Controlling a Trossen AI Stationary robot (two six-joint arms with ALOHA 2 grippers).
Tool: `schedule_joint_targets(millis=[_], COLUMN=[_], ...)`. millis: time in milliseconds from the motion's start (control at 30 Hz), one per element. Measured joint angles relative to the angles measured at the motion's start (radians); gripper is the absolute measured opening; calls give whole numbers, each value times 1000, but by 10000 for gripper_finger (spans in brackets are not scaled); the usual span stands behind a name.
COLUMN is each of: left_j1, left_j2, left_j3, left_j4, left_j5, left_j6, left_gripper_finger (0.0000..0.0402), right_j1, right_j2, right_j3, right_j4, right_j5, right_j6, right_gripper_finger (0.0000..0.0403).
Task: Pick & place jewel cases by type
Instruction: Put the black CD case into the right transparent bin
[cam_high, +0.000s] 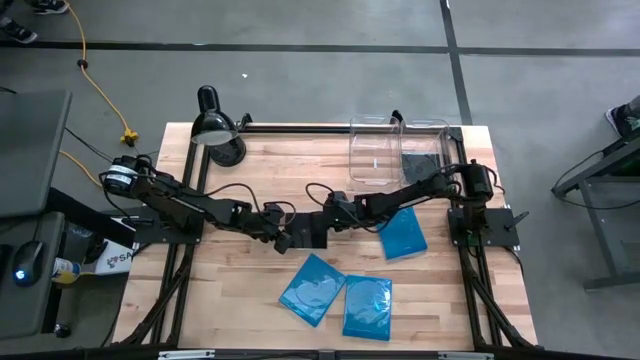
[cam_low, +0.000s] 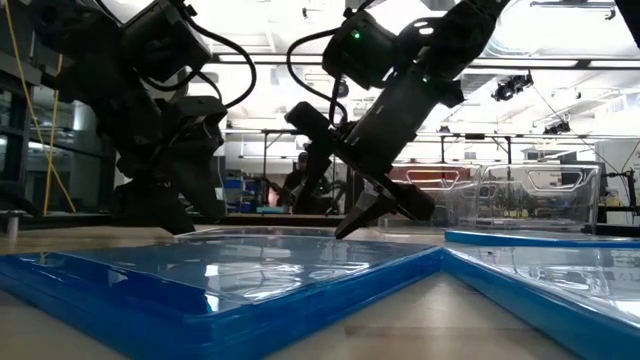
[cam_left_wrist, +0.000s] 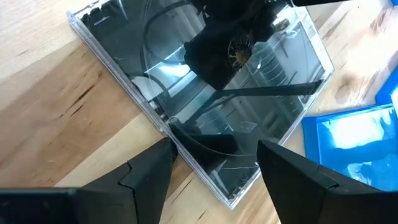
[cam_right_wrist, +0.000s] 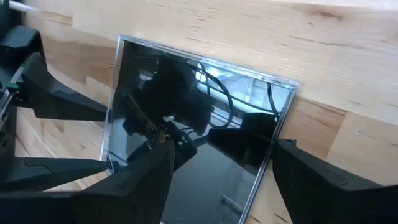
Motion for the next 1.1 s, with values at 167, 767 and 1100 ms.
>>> schedule_joint_targets(millis=[167, 767, 1100], left_j1=[0, -1, -8], left_j2=[0, -1, -1], left_j3=[-1, -6, -6], left_j4=[-2, 43, 66], left_j5=[-1, -20, -29], left_j6=[13, 13, 7], left_gripper_finger=[236, 236, 236], right_j1=[1, -2, -2], right_j2=[-3, -114, -116], right_j3=[0, 6, 8], right_j4=[11, 35, 158], right_j5=[-2, 16, 3], right_j6=[-7, -84, -122], right_gripper_finger=[246, 245, 245])
